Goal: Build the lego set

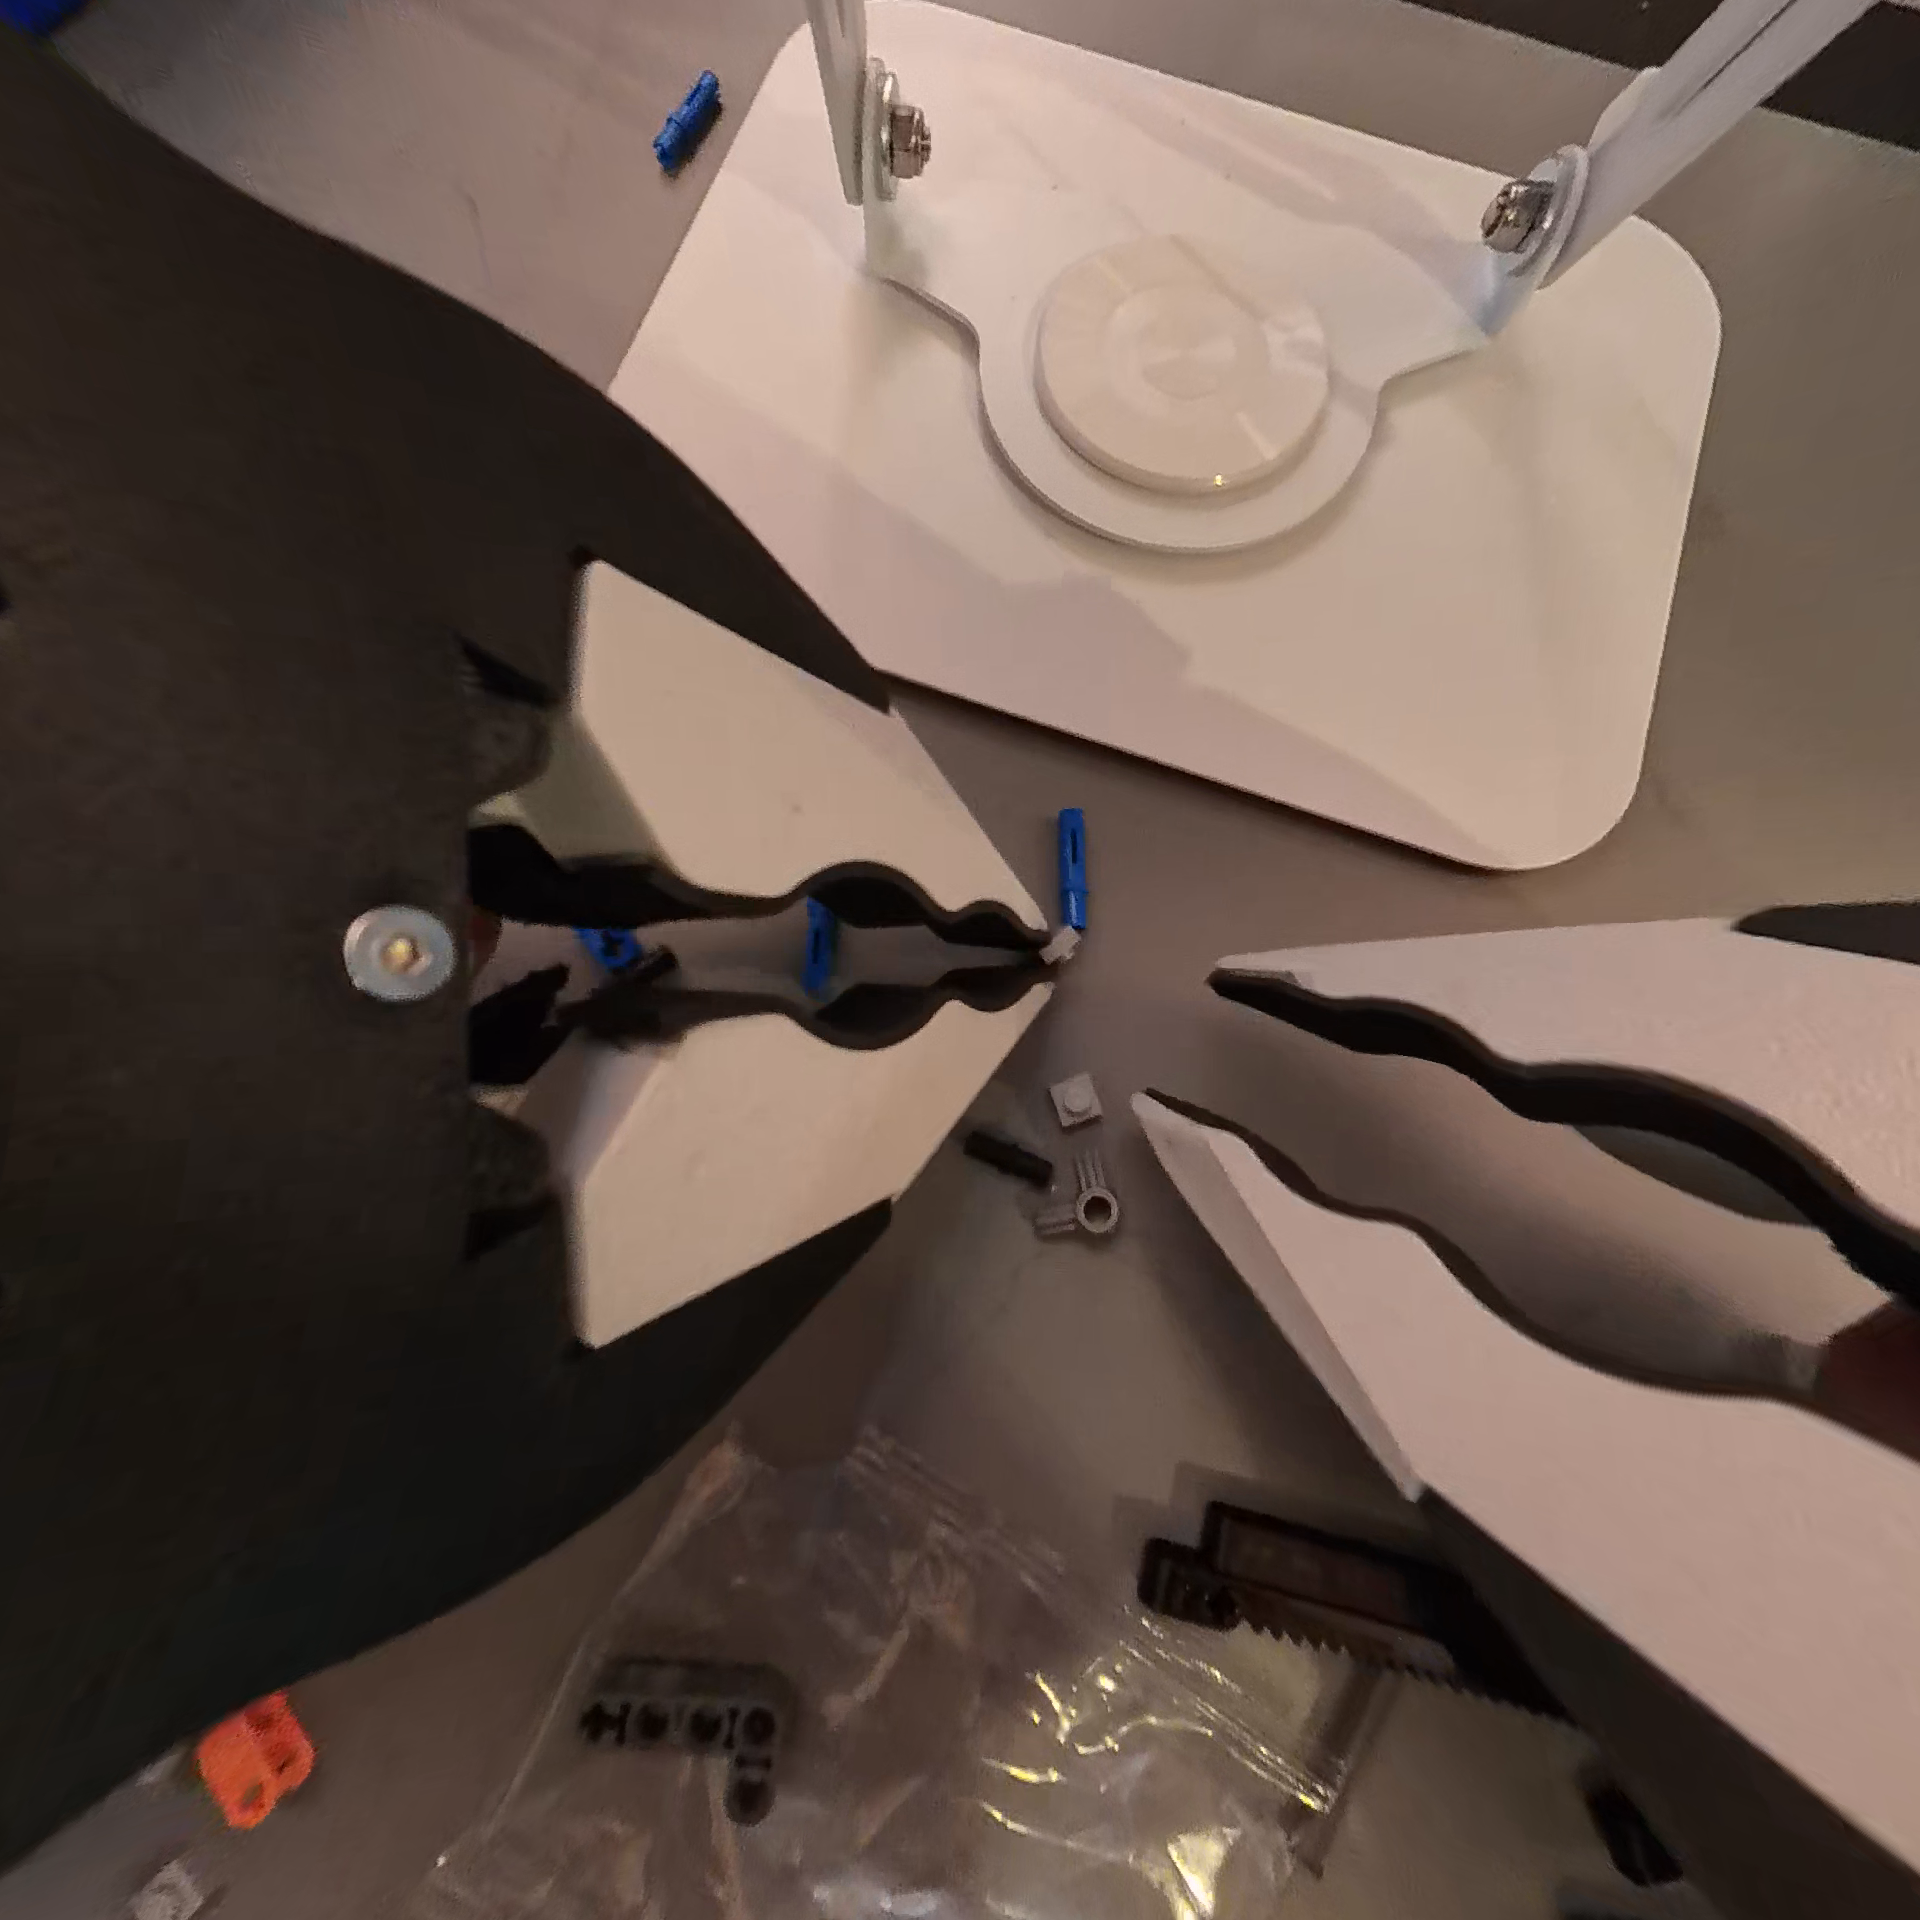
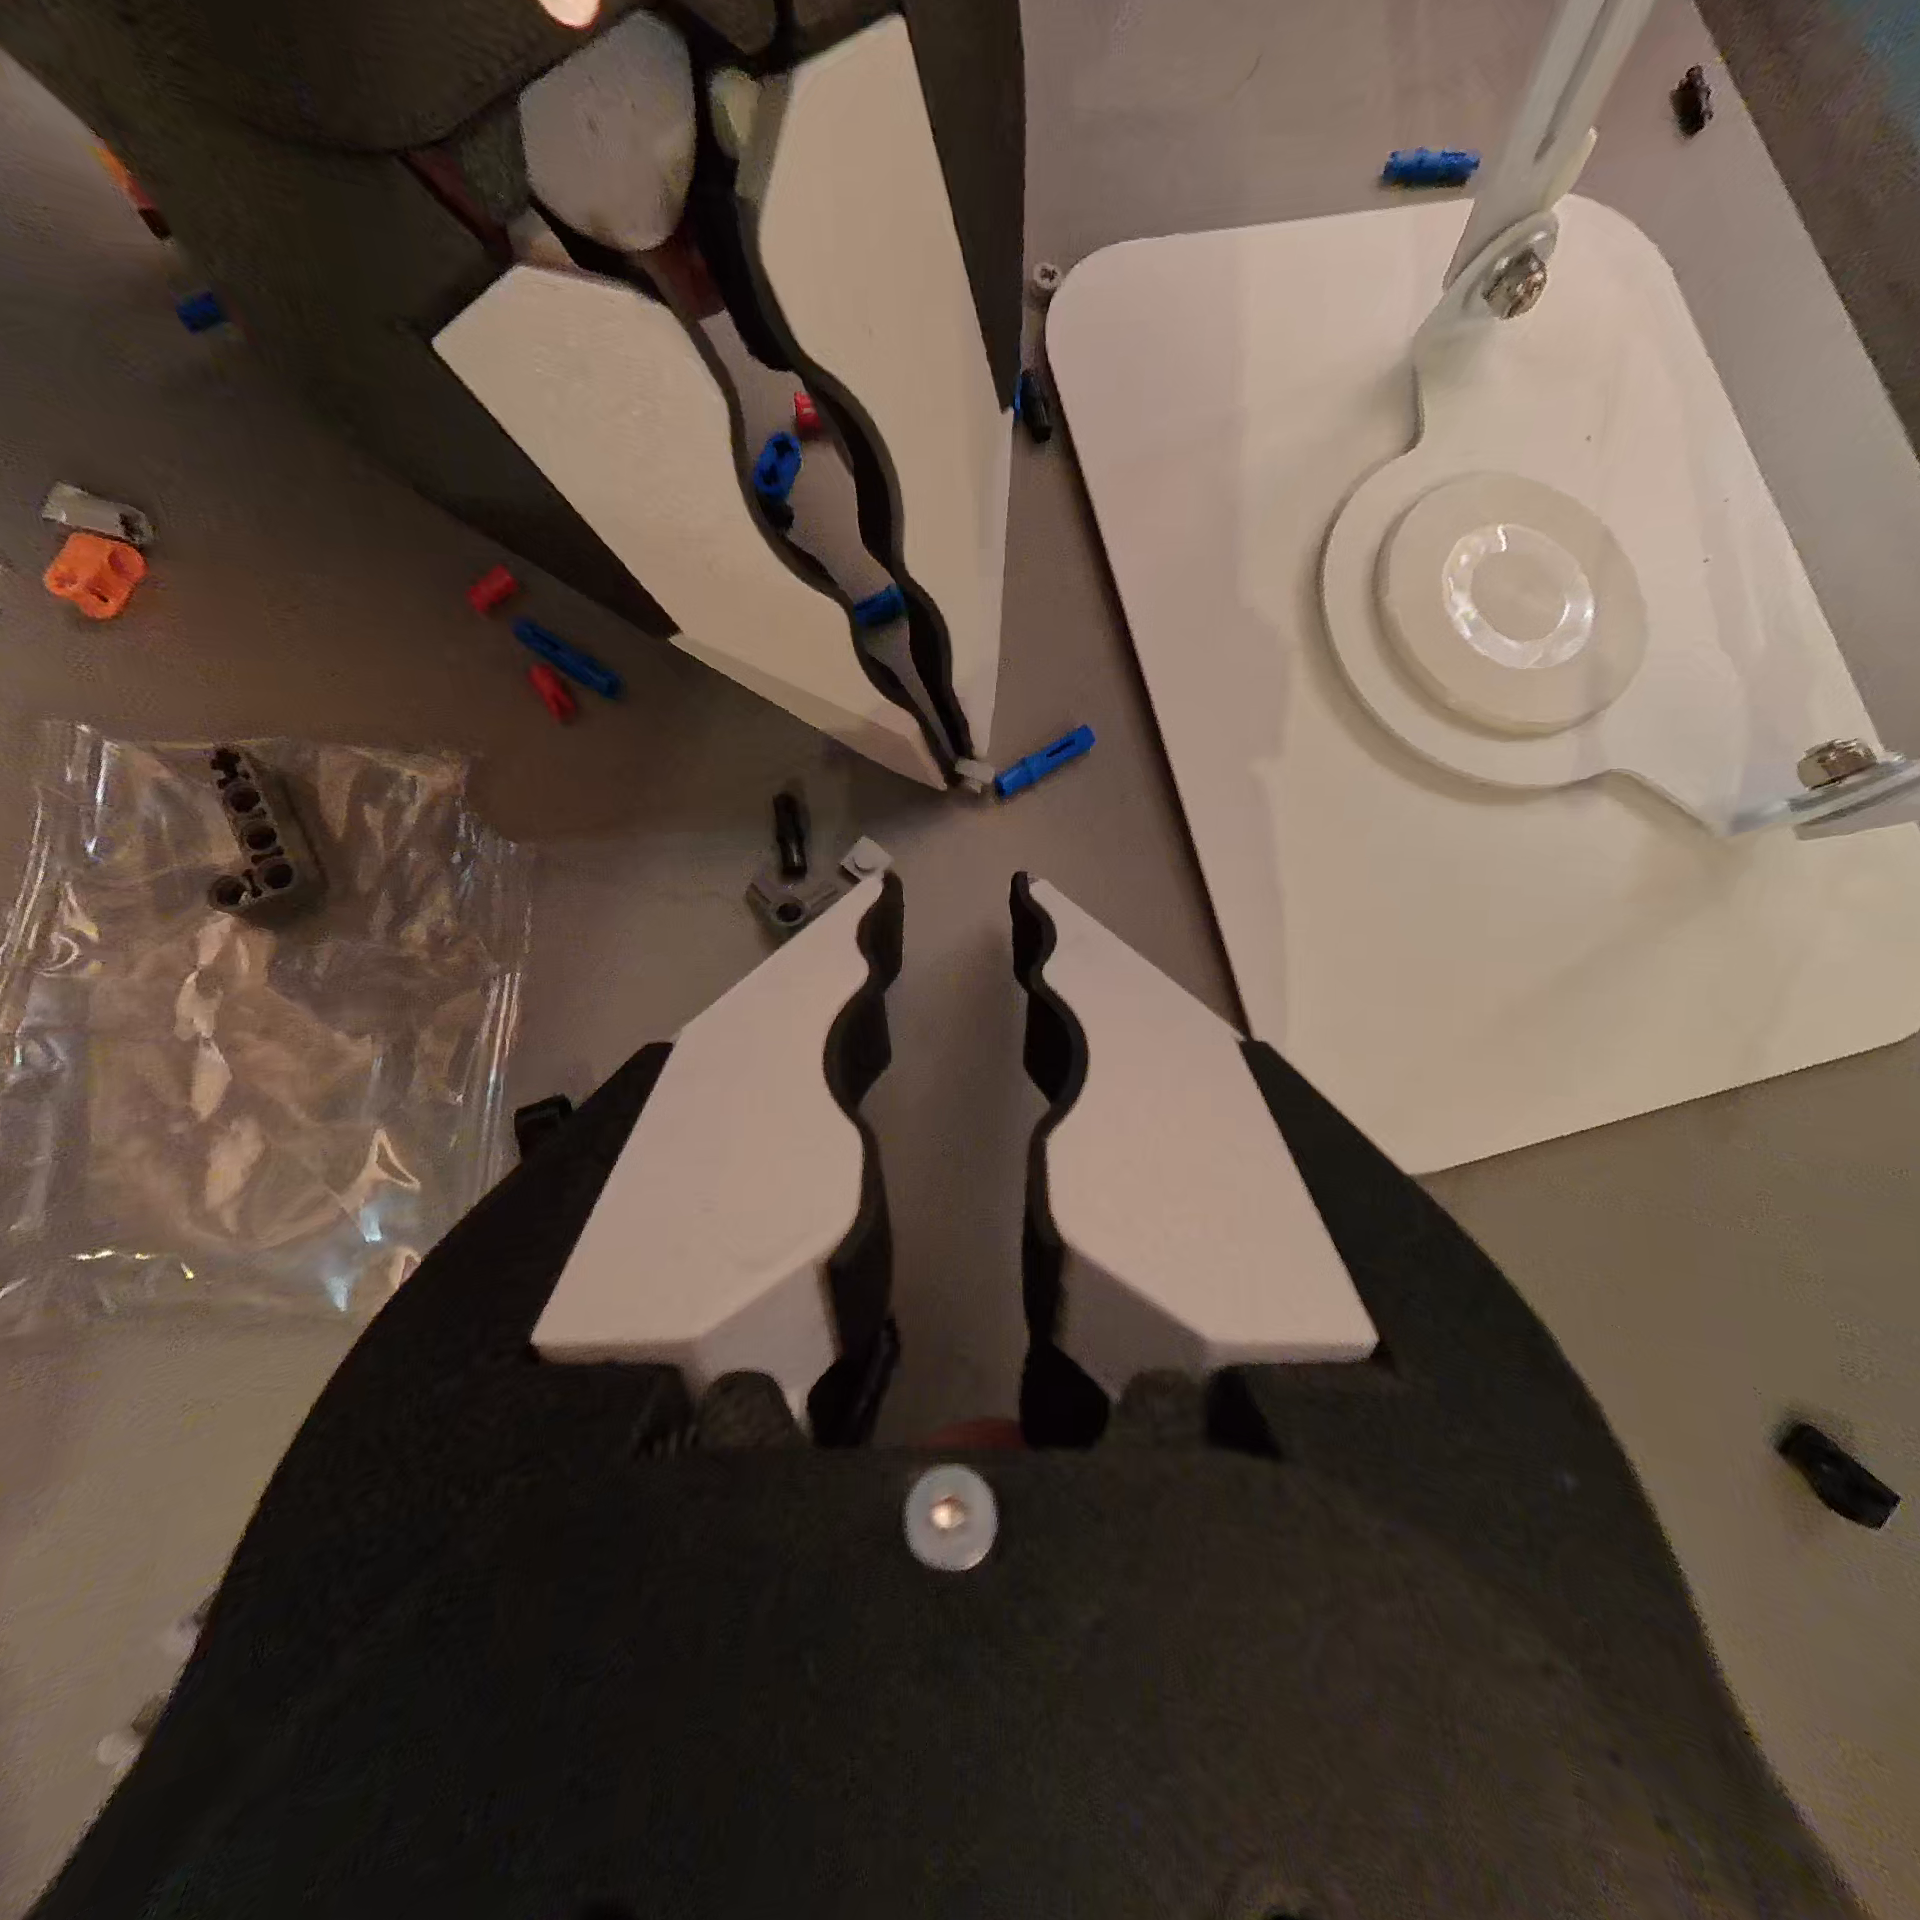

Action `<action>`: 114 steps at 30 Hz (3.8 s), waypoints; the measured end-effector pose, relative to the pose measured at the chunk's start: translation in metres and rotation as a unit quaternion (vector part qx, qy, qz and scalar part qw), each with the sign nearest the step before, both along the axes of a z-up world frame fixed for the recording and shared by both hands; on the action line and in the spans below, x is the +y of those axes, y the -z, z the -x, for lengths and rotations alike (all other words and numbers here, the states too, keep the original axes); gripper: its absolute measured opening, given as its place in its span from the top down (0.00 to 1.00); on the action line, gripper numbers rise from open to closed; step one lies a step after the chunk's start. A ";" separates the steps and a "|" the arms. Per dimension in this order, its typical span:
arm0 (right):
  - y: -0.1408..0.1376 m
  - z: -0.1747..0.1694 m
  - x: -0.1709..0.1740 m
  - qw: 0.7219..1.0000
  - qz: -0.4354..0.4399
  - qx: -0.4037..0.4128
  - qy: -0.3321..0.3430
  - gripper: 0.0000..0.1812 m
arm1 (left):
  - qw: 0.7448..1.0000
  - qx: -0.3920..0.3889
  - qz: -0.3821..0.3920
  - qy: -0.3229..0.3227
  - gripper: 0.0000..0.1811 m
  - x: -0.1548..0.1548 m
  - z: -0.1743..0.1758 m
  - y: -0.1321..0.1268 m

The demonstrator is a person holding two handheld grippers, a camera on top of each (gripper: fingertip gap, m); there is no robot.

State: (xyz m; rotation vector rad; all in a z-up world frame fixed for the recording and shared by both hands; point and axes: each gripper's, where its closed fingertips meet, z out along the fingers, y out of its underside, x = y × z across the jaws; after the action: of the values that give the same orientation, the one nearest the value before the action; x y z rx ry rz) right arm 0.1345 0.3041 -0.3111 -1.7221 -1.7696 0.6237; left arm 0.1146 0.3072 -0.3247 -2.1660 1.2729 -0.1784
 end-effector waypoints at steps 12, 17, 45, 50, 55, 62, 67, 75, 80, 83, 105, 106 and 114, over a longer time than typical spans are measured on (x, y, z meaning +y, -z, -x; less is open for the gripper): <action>-0.029 0.011 -0.004 0.996 -0.017 0.092 0.002 0.91 | 0.953 -0.278 0.111 -0.052 1.00 -0.011 -0.021 -0.050; -0.034 0.011 -0.013 0.993 0.012 0.118 -0.012 0.94 | 0.947 -0.298 0.112 -0.032 1.00 -0.017 -0.024 -0.058; -0.034 -0.004 -0.025 0.992 0.019 0.096 -0.079 1.00 | 0.951 -0.279 0.132 0.033 0.97 -0.034 -0.020 -0.056; -0.016 -0.007 -0.027 0.995 0.026 0.048 -0.082 1.00 | 0.965 -0.222 0.135 0.040 1.00 -0.043 -0.016 -0.037; -0.015 -0.015 -0.008 0.998 0.015 0.036 -0.047 0.97 | 0.976 -0.187 0.111 0.024 0.99 -0.040 -0.002 -0.032; -0.015 0.006 0.021 0.998 -0.051 0.015 -0.015 0.89 | 0.986 -0.149 0.081 -0.005 0.97 -0.030 0.012 -0.029; 0.004 0.024 0.034 0.999 -0.049 -0.023 0.003 0.91 | 0.987 -0.142 0.071 -0.016 0.97 -0.030 0.019 -0.032; 0.014 0.031 0.037 0.999 -0.026 -0.040 0.018 0.97 | 0.986 -0.149 0.071 -0.023 0.97 -0.032 0.024 -0.032; 0.010 0.028 0.032 1.000 -0.010 -0.025 0.003 0.97 | 0.986 -0.149 0.065 -0.024 0.97 -0.031 0.026 -0.032; 0.003 0.021 0.011 0.999 -0.001 -0.011 -0.051 0.97 | 0.987 -0.147 0.061 -0.023 0.97 -0.031 0.025 -0.032; 0.009 0.016 -0.027 0.984 -0.030 -0.041 -0.172 0.97 | 0.995 -0.076 0.067 0.018 0.99 -0.026 -0.003 -0.004; 0.008 0.016 -0.026 0.984 -0.031 -0.040 -0.172 0.97 | 0.995 -0.076 0.065 0.018 0.99 -0.026 -0.004 -0.004; 0.010 0.015 -0.025 0.984 -0.009 -0.036 -0.174 0.97 | 0.995 -0.067 0.066 0.022 0.99 -0.023 -0.006 -0.005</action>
State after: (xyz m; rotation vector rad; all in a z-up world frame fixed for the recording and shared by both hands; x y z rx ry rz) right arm 0.1195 0.2788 -0.3210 -1.4485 -2.1427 0.6951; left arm 0.1204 0.2844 -0.3200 -2.1961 1.2643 -0.4306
